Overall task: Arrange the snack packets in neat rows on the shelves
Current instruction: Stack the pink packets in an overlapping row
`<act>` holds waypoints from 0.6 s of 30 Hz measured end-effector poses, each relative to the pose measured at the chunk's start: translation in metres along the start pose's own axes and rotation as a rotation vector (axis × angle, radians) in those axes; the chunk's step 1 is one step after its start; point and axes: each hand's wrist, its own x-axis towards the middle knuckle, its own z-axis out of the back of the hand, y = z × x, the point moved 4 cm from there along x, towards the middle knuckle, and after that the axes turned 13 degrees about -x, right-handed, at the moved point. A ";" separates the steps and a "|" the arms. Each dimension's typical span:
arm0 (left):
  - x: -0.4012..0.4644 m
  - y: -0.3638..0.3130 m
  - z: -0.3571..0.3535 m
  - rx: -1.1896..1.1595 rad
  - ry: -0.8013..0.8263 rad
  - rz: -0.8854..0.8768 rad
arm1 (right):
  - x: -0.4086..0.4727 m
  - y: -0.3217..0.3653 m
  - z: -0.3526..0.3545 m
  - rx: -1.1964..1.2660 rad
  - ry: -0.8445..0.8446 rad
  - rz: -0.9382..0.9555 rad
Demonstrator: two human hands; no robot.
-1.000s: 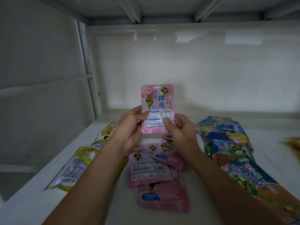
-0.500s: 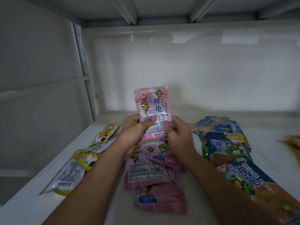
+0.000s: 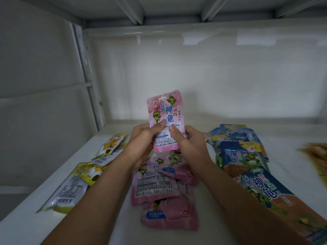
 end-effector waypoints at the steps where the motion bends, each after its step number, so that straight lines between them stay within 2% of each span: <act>1: 0.000 -0.001 0.001 -0.022 -0.008 -0.004 | 0.000 0.000 -0.002 0.006 0.022 -0.008; 8: -0.001 -0.005 0.004 -0.047 -0.036 0.030 | -0.003 0.004 -0.004 -0.131 0.049 0.159; 13: -0.002 -0.004 0.004 -0.059 -0.055 0.044 | -0.003 0.003 -0.003 -0.148 0.068 0.136; 18: -0.002 -0.005 0.003 -0.141 -0.036 0.068 | -0.009 0.014 -0.004 -0.050 0.088 0.142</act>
